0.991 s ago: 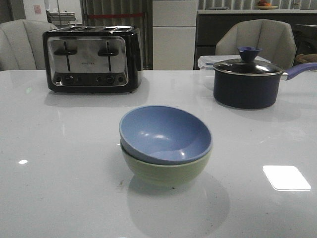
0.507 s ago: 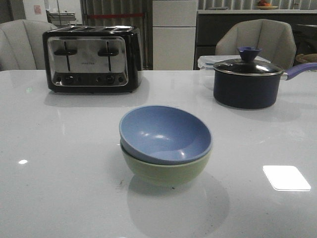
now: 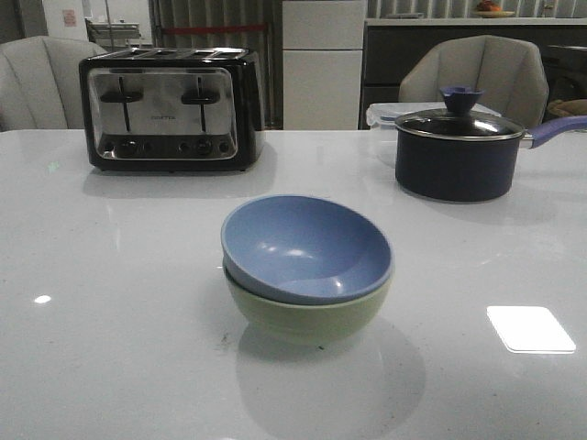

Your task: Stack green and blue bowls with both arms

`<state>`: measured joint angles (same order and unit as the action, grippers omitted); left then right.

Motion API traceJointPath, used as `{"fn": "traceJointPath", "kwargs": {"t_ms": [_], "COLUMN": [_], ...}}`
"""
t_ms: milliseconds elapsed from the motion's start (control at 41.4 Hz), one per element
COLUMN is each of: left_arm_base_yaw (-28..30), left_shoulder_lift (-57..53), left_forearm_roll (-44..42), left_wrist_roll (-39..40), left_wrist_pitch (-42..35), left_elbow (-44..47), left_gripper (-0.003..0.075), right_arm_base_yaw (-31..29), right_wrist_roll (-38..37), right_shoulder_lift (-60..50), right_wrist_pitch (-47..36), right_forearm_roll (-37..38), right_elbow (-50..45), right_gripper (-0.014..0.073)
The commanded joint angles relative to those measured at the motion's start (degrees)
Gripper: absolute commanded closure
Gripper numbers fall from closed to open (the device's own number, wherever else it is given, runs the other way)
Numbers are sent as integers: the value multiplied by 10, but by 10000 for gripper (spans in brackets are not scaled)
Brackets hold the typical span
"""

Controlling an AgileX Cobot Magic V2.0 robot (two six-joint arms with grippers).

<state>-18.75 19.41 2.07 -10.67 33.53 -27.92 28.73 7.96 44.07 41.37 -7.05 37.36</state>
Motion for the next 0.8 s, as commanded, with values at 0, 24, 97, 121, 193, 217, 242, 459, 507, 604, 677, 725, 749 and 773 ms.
{"fn": "traceJointPath", "kwargs": {"t_ms": [0, 24, 97, 121, 193, 217, 242, 459, 507, 604, 677, 725, 749, 773], "left_arm_base_yaw": [46, 58, 86, 93, 117, 123, 132, 161, 161, 161, 161, 161, 161, 161], "left_shoulder_lift": [-57, -70, -108, -121, -149, -156, -166, -207, -208, -208, -208, -208, -208, -208], "left_forearm_roll": [1, 1, 7, 12, 15, 15, 14, -3, -21, -49, -49, -47, -46, -46], "left_wrist_roll": [-2, -2, -1, -1, 6, 15, 25, 76, 102, 145, 145, 145, 145, 144], "left_wrist_pitch": [-112, -121, -149, -160, -194, -204, -216, -280, -285, -316, -351, -354, -352, -362], "left_elbow": [30, 39, 73, 87, 125, 139, 153, 228, 237, 260, 281, 285, 283, 283], "left_gripper": [627, 627, 627, 627, 627, 627, 627, 627, 627, 627, 627, 627, 627, 627], "right_arm_base_yaw": [1, 1, 1, 1, 1, 1, 1, 1, 1, 1, 1, 1, 1, 1], "right_wrist_roll": [6, 6, 6, 6, 6, 6, 6, 6, 6, 6, 6, 6, 6, 6], "right_shoulder_lift": [-1, -1, -1, -1, -1, -1, -1, -1, -1, -1, -1, -1, -1, -1], "right_wrist_pitch": [-32, -32, -32, -32, -32, -32, -32, -31, -30, -30, -30, -30, -30, -30], "right_forearm_roll": [2, 2, 2, 2, 2, 2, 2, 2, 2, 2, 2, 2, 2, 2], "right_elbow": [18, 18, 18, 18, 18, 18, 18, 18, 18, 18, 18, 18, 18, 18], "right_gripper": [566, 566, 566, 566, 566, 566, 566, 566, 566, 566, 566, 566, 566, 566]}}
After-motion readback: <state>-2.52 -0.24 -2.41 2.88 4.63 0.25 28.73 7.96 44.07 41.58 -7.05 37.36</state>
